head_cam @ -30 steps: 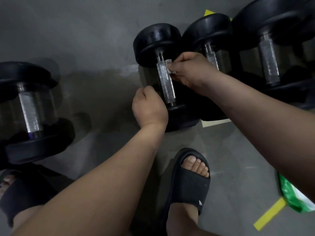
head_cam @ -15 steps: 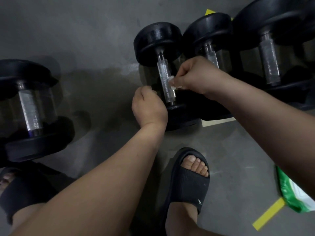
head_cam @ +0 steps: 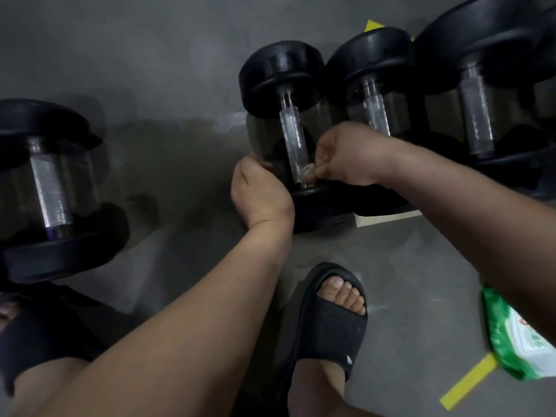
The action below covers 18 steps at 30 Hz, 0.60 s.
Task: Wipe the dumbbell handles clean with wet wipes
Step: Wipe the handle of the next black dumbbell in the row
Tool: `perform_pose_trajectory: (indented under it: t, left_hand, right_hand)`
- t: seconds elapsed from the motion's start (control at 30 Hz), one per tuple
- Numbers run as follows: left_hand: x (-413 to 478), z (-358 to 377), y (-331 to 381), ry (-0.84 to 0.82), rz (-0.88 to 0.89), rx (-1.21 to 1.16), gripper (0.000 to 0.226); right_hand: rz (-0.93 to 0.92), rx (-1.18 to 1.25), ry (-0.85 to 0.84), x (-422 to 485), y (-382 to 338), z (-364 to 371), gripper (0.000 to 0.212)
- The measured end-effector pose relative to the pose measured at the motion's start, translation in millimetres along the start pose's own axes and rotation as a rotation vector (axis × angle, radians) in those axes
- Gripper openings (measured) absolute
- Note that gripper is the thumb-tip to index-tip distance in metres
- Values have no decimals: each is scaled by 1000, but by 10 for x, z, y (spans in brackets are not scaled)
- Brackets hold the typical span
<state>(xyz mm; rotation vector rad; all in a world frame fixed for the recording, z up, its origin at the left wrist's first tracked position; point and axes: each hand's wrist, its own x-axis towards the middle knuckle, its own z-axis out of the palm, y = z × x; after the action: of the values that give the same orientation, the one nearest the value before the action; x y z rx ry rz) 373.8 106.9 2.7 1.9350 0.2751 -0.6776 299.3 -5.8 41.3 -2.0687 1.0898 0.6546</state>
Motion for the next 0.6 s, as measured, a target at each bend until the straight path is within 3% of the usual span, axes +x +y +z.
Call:
perform_pose_trajectory:
  t: [0.07,0.2,0.3,0.47,0.6]
  left_hand:
    - [1,1,1,-3,0,1,37]
    - [12,-3,-10,-7,-3,-16,37]
    - [10,4,-17,-12,-6,-29,36]
    - [21,9,-22,-15,6,-22,36]
    - [22,8,-42,-30,22,-8,35]
  right_hand:
    - [1,94,-19,54,96,-1,18]
    - [77,273,-79,202,191,44,20]
    - [144,610,-162,328,177,114,24]
    - [132,1233,-166,536,8,125,32]
    - [146,1345,-110,595,64,184,33]
